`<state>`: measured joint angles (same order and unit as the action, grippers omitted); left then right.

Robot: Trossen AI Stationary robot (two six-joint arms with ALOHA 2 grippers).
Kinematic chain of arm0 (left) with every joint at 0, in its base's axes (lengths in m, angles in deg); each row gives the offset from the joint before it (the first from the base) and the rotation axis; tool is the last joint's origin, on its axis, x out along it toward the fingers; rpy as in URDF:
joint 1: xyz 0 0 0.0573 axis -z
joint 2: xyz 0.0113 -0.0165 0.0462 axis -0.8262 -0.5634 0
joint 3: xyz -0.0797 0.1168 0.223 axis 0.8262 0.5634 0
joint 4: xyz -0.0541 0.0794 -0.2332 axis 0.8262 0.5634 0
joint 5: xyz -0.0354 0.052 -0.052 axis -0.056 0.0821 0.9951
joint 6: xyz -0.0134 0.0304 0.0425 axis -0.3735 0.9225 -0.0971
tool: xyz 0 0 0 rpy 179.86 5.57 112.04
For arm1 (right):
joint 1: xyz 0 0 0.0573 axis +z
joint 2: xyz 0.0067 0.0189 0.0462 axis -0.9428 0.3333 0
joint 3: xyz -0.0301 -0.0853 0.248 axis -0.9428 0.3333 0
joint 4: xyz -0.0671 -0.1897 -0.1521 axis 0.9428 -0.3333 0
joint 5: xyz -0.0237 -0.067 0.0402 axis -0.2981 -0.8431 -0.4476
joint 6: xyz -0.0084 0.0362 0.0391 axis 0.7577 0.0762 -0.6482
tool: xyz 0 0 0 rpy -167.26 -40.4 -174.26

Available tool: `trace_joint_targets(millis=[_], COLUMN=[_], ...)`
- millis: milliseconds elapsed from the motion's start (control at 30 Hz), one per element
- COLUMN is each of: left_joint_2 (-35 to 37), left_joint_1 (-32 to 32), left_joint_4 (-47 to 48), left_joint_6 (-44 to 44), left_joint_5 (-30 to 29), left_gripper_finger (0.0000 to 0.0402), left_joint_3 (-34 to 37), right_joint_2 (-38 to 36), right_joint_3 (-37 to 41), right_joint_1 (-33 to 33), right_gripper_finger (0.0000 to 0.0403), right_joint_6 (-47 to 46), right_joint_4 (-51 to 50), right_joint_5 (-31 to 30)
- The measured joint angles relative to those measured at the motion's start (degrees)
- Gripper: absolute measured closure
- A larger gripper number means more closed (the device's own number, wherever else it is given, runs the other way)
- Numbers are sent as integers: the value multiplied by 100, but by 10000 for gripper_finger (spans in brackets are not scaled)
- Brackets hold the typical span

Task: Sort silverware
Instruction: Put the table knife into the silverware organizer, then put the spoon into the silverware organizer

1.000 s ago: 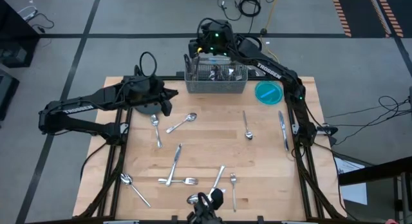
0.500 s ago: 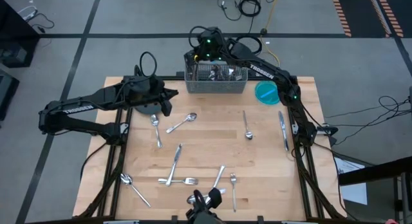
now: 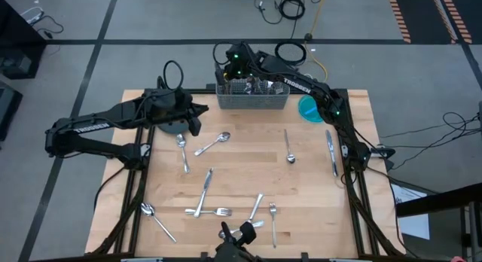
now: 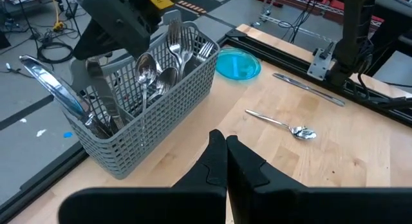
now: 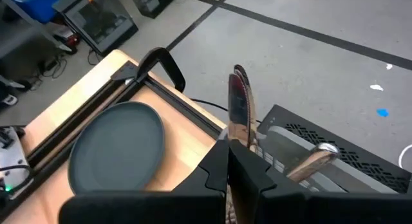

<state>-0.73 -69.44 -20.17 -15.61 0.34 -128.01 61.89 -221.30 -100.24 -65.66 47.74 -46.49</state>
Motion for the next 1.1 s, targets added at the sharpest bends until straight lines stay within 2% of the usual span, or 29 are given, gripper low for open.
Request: trace_joint_targets(millis=[367, 500, 833, 967, 1100], left_joint_2=[0, 0, 0, 0, 2], left_joint_1=[0, 0, 0, 0, 0], left_joint_4=[0, 0, -7, -51, -198], left_joint_6=[1, 0, 199, 337, 349], left_joint_5=[0, 0, 116, 130, 269], left_gripper_finger=[401, 392, 367, 366, 366], left_joint_3=[-2, -2, -2, -2, -2], right_joint_2=[1, -101, -627, -1406, -2246], right_joint_3=[2, 22, 28, 7, 9], right_joint_1=[4, 11, -64, -135, -135], right_gripper_finger=[393, 349, 201, 177, 179], right_joint_6=[299, 324, 877, 1429, 1959], right_joint_4=[-4, -83, -392, -1243, -2869], right_joint_5=[135, 175, 160, 4, -856])
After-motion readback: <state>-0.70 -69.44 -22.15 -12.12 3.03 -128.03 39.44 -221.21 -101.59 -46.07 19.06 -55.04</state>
